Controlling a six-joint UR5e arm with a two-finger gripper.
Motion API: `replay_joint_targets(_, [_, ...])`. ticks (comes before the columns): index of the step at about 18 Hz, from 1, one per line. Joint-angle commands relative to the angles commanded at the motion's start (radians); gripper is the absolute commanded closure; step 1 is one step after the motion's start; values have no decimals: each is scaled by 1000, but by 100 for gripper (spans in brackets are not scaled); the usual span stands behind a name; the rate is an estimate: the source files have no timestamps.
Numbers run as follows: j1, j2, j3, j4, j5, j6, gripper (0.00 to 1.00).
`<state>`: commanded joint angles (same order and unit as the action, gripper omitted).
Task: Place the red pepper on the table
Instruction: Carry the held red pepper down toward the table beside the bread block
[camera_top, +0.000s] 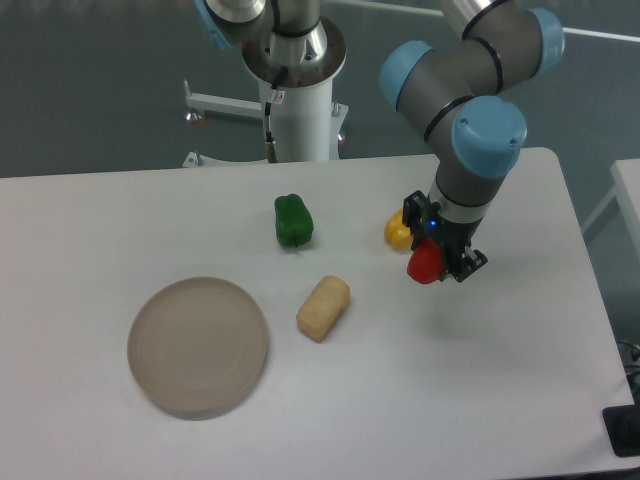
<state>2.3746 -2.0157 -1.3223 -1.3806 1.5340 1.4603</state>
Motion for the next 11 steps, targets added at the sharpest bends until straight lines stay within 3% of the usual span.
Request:
replay_joint_targets(5, [-49,-49,14,66,3,-32,81])
replay_joint_targets(8, [-81,-86,2,158,2,-126,81])
replay_joint_targets(11, [-89,-97,-5,179,-5,-176,81])
